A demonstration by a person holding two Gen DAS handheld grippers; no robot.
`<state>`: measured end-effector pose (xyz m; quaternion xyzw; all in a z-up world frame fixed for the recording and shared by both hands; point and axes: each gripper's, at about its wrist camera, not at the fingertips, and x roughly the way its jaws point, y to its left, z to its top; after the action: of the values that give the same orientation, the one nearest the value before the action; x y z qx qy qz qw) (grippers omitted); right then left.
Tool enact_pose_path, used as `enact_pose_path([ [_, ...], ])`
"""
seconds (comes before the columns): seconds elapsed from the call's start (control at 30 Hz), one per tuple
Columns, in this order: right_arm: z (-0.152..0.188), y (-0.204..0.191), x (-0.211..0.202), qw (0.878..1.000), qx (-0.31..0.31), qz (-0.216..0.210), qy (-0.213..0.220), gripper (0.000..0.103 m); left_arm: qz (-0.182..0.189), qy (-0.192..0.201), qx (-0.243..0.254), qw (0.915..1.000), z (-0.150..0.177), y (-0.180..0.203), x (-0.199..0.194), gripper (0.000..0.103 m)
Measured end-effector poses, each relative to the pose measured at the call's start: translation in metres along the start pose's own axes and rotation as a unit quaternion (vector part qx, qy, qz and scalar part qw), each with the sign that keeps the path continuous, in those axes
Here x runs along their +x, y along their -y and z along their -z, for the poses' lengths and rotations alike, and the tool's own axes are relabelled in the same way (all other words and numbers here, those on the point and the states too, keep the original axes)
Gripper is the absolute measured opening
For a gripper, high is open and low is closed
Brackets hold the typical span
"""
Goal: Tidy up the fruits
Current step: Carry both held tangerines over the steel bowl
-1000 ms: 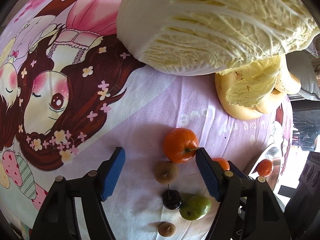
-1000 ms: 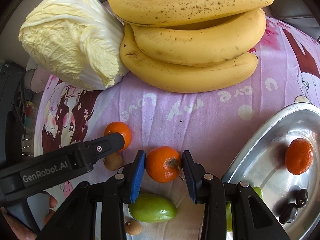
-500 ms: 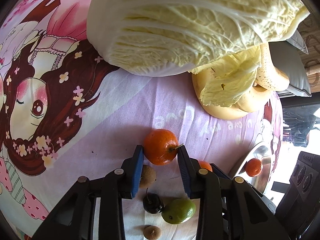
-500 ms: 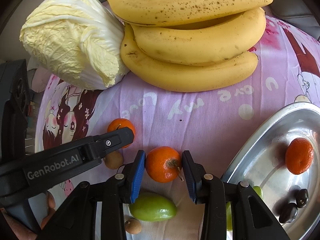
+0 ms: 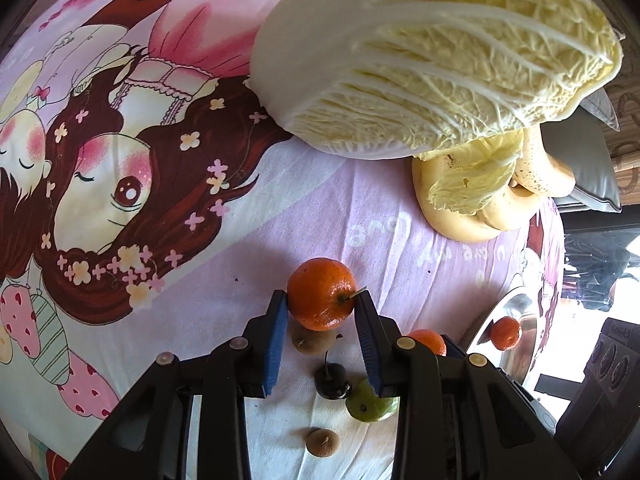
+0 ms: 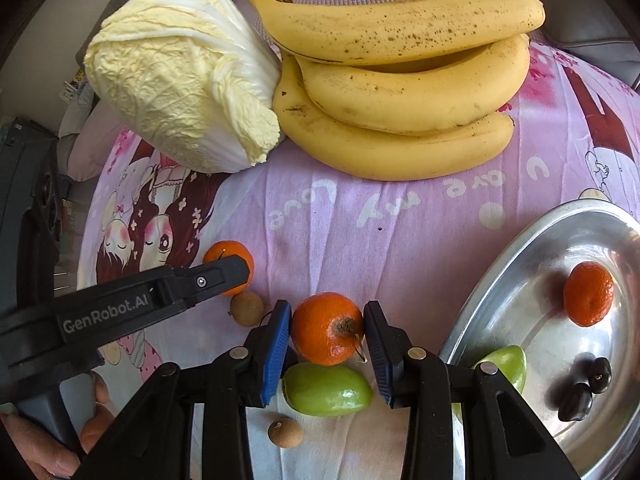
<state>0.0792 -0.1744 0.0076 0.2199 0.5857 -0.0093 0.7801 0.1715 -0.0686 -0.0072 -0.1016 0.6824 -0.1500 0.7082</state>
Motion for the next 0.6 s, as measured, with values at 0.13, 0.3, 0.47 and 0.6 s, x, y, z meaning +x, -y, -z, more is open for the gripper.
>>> enact_pose_path([
  [0.13, 0.008, -0.009, -0.012, 1.0, -0.006, 0.003, 0.002, 0.04, 0.0, 0.003, -0.006, 1.0, 0.004, -0.003, -0.011, 0.035],
  [0.3, 0.021, -0.017, -0.023, 1.0, -0.008, 0.001, 0.002, 0.04, 0.001, 0.007, -0.011, 0.9999, 0.027, -0.01, -0.023, 0.035],
  [0.47, 0.035, -0.024, -0.033, 1.0, -0.011, 0.003, 0.005, 0.04, 0.003, 0.009, -0.016, 0.9998, 0.046, -0.027, -0.036, 0.035],
  [0.6, 0.048, -0.026, -0.04, 1.0, -0.011, 0.001, 0.01, 0.04, 0.003, 0.008, -0.011, 0.9999, 0.061, -0.03, -0.044, 0.035],
])
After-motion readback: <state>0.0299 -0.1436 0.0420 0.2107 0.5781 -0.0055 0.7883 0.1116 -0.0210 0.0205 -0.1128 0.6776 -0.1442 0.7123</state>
